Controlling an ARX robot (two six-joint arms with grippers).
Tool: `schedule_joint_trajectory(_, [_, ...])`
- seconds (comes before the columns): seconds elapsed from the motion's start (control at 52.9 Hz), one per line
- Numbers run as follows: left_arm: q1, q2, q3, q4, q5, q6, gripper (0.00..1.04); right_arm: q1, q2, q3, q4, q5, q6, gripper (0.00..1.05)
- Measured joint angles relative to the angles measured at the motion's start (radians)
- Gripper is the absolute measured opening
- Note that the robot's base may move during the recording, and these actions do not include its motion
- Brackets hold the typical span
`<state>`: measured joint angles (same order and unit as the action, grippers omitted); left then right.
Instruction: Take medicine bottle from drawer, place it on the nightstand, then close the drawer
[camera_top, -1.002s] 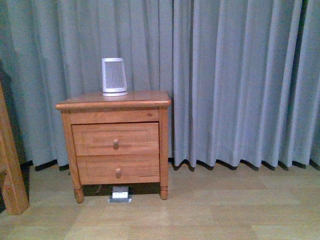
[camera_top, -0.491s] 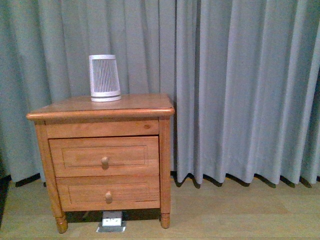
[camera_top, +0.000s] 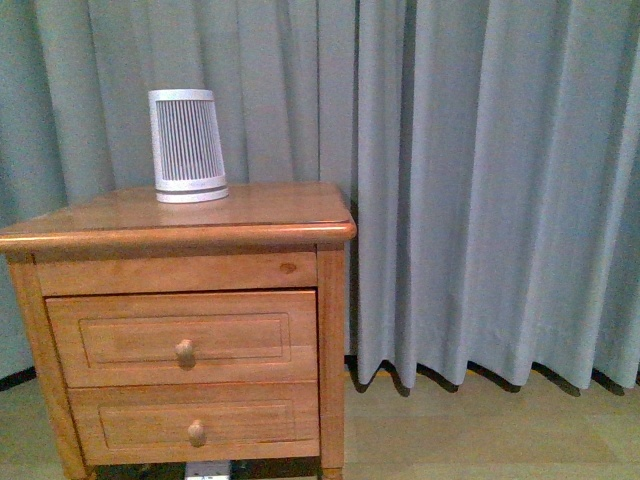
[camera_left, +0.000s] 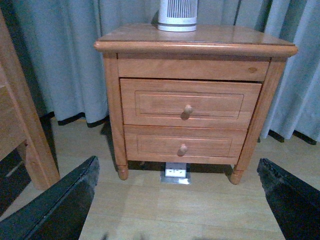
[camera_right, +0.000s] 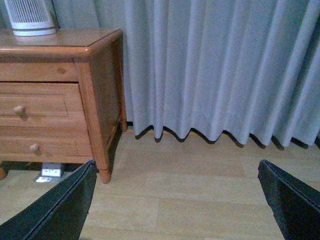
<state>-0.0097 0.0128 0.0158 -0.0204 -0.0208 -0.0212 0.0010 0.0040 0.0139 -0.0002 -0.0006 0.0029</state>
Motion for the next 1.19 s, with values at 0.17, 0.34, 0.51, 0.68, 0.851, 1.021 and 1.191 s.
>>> schedule_joint_trajectory(0.17, [0.005,0.205,0.085,-0.211,-0.079,-0.184,0.98,0.0,0.0,0.0,0.0,0.0,0.0,0.98])
schedule_joint_trajectory(0.34, [0.048,0.55,0.121,0.151,-0.064,-0.175,0.98,0.0,0.0,0.0,0.0,0.0,0.0,0.98])
schedule_joint_trajectory(0.51, [0.0,1.139,0.328,0.652,-0.091,-0.114,0.98,0.0,0.0,0.0,0.0,0.0,0.0,0.98])
schedule_joint_trajectory(0.68, [-0.053,1.514,0.57,0.789,-0.14,-0.106,0.98,0.0,0.0,0.0,0.0,0.0,0.0,0.98])
schedule_joint_trajectory(0.851, [-0.092,1.747,0.751,0.883,-0.155,-0.095,0.98,0.0,0.0,0.0,0.0,0.0,0.0,0.98])
schedule_joint_trajectory(1.021, [-0.111,1.931,0.87,0.958,-0.144,-0.091,0.98,0.0,0.0,0.0,0.0,0.0,0.0,0.98])
schedule_joint_trajectory(1.191, [-0.121,2.113,0.989,1.005,-0.14,-0.071,0.98,0.0,0.0,0.0,0.0,0.0,0.0,0.98])
